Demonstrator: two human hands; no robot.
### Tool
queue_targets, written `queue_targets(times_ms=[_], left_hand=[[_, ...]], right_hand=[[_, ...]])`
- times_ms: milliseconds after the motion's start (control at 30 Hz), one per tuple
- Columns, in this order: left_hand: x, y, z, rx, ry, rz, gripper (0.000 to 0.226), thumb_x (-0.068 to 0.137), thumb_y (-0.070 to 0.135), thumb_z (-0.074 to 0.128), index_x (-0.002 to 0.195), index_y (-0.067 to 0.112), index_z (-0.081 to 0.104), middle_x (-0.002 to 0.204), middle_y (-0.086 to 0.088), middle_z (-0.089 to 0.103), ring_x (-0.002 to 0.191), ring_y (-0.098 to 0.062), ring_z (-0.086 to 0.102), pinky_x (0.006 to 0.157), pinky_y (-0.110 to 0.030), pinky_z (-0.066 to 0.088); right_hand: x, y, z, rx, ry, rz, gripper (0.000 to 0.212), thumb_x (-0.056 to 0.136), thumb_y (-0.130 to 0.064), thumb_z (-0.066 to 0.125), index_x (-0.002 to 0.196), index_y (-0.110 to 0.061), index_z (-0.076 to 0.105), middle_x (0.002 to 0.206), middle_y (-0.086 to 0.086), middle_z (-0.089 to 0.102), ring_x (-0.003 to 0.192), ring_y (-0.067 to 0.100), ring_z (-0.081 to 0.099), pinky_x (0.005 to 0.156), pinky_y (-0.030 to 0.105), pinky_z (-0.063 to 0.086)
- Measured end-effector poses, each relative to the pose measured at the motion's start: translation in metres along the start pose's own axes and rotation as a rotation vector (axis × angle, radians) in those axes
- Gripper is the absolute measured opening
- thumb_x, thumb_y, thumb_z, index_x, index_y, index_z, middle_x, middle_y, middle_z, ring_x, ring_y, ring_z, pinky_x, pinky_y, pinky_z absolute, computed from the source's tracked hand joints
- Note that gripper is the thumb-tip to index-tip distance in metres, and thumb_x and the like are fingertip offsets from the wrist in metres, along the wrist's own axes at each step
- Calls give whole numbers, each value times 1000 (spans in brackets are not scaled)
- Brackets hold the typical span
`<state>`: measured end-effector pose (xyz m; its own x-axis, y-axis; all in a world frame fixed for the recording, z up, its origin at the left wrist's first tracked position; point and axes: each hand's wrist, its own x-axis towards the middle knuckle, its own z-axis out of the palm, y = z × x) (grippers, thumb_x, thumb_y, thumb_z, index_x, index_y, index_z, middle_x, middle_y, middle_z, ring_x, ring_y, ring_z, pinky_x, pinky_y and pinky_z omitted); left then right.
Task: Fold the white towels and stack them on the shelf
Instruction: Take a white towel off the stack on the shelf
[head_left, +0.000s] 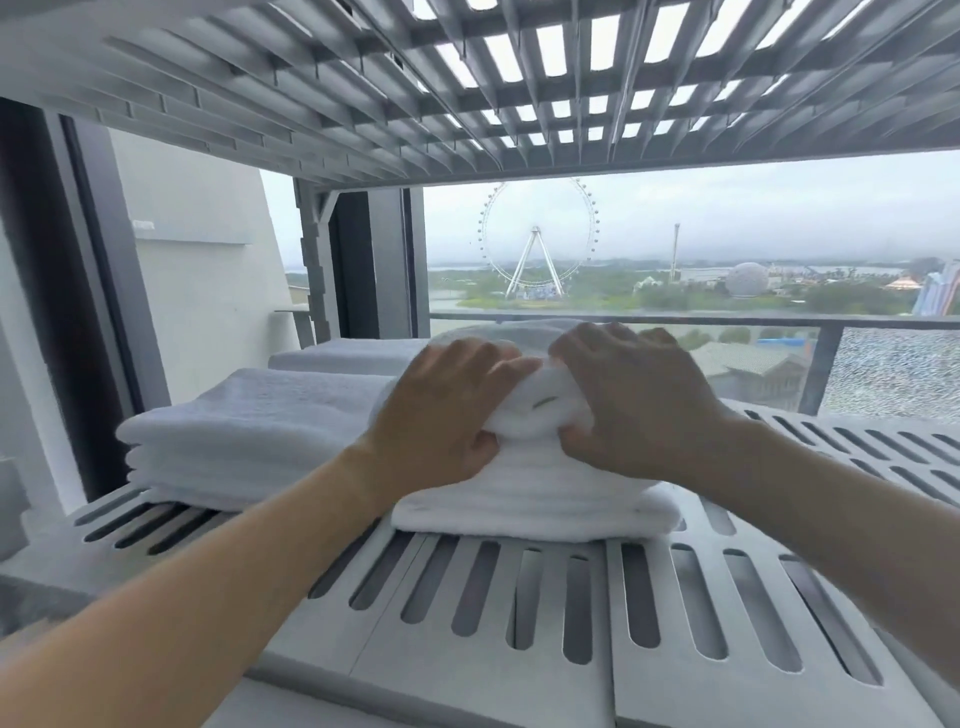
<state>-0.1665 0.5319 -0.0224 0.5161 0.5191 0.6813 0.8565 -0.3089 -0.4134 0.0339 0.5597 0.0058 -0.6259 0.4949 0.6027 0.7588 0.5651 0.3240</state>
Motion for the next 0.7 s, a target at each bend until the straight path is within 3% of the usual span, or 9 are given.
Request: queue_targets(times_ms=[100, 267, 367, 500, 700], left_hand=[[0, 2, -2, -22, -32, -117, 69, 70, 19, 68, 132, 26, 38, 126, -6, 52, 109, -31, 53, 80, -44, 49], [2, 2, -17, 44, 23, -169, 49, 63, 7, 73, 108, 13, 56, 103, -7, 60, 84, -30, 57, 54, -32, 41], [5, 9, -23, 82, 90, -203, 46, 56, -1, 72, 97, 11, 55, 90, -6, 58, 75, -28, 54, 53, -27, 34], [9, 20, -35, 132, 195, -185, 48, 58, -8, 66, 93, 16, 44, 83, -7, 55, 70, -28, 50, 54, -33, 41], [17, 48, -61, 171, 154, -200, 49, 57, -10, 63, 93, 16, 42, 82, -9, 53, 70, -28, 48, 52, -28, 31]], right_hand=[[5, -8, 6, 51, -56, 42, 56, 75, -41, 56, 126, -26, 39, 122, -2, 51, 112, 24, 49, 90, 42, 38], [7, -8, 7, 142, 69, 37, 41, 75, -14, 56, 115, -21, 50, 113, -1, 53, 108, 25, 47, 87, 39, 34], [4, -7, 5, 202, 202, 21, 43, 67, -4, 59, 108, -16, 54, 108, 3, 53, 103, 27, 48, 84, 39, 34], [-5, -4, 0, 258, 406, -16, 41, 54, 5, 63, 90, -12, 55, 89, 4, 55, 83, 29, 54, 70, 35, 34], [-22, 8, -12, 278, 504, -49, 44, 50, 6, 64, 88, -11, 55, 87, 6, 55, 78, 29, 54, 68, 32, 32]])
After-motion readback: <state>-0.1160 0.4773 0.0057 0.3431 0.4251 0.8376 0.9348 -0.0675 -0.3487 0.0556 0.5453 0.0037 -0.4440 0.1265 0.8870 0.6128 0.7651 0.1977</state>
